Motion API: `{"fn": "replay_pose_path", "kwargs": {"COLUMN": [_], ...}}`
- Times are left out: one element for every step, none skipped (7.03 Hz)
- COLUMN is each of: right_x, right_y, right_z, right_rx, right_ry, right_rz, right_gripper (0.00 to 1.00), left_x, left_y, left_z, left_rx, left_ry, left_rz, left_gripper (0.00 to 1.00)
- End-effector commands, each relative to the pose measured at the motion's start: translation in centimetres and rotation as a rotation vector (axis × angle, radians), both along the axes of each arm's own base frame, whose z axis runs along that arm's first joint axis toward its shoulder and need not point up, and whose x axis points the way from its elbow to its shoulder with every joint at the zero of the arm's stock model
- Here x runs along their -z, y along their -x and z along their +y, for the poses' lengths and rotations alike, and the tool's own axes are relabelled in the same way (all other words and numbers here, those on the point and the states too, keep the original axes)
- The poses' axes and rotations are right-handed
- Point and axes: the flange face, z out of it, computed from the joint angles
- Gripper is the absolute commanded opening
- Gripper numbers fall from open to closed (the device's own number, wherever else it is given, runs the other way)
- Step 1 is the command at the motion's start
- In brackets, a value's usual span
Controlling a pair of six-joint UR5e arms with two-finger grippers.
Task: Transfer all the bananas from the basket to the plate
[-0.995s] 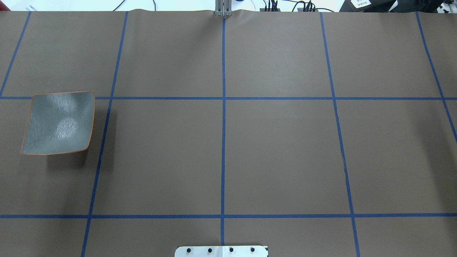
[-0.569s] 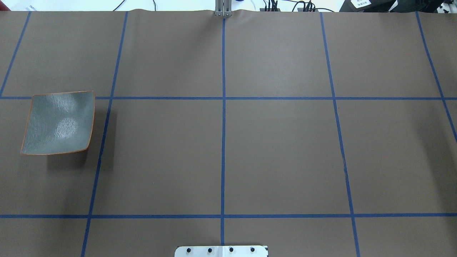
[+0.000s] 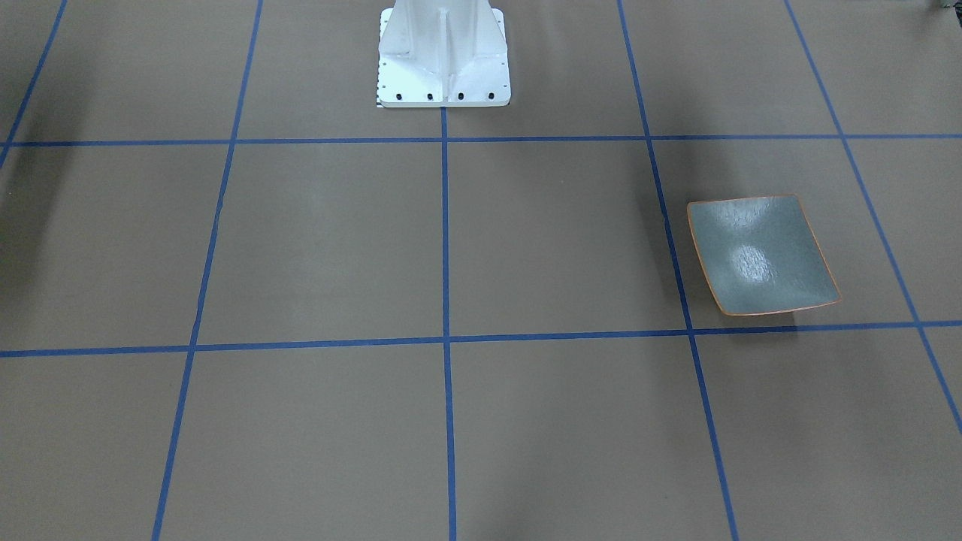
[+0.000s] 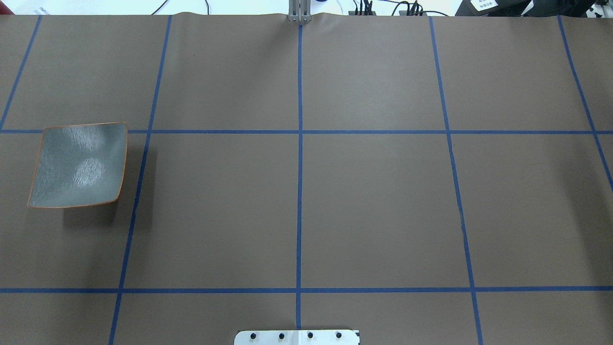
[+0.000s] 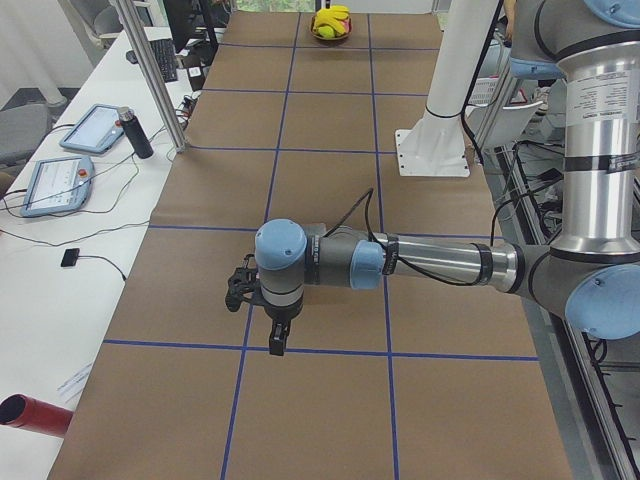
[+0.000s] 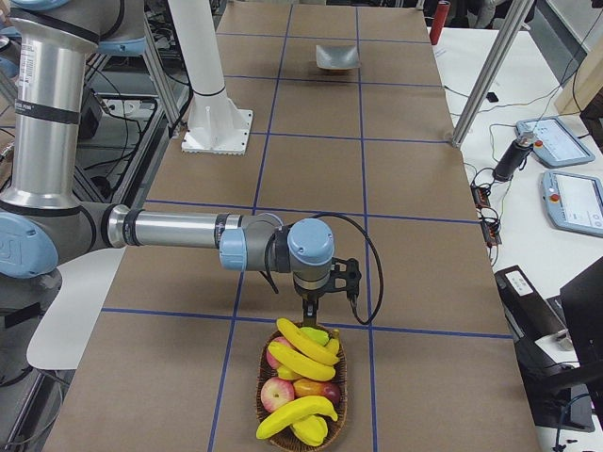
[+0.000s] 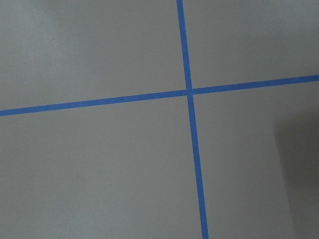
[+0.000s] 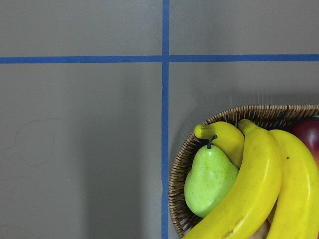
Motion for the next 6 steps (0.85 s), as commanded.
{"fn": "replay_pose_path", "kwargs": {"right_x": [0.5, 1.2, 2.3, 0.5, -0.5, -1.2], "right_y": [0.1, 0.0, -0.1, -0.4, -0.5, -0.6], "right_z": [-0.1, -1.0, -2.3, -1.9, -1.8, -1.8], "right_rx": [0.0, 0.0, -0.001, -0.008, 0.001, -0.005], "right_ry": [-0.009, -0.022, -0.053, -0.019, -0.048, -0.047], "right_rz": [-0.013, -0.004, 0.015, 0.061, 0.075, 0.093], "right_gripper": [1.0, 1.0, 1.0, 1.0, 1.0, 1.0], "left_x": [0.5, 0.7, 1.1, 1.7, 1.9, 1.9], "left_y": [0.0, -0.1, -0.1, -0.1, -0.4, -0.4], "left_z": [-0.4, -0.6, -0.8, -0.9, -0.9, -1.0], "left_rx": [-0.001, 0.003, 0.011, 0.032, 0.029, 0.028], "left_ry": [-0.042, -0.037, -0.035, -0.028, -0.029, -0.032], "left_rz": [0.004, 0.005, 0.007, 0.016, 0.048, 0.048], "left_gripper": [1.0, 1.0, 1.0, 1.0, 1.0, 1.0]}}
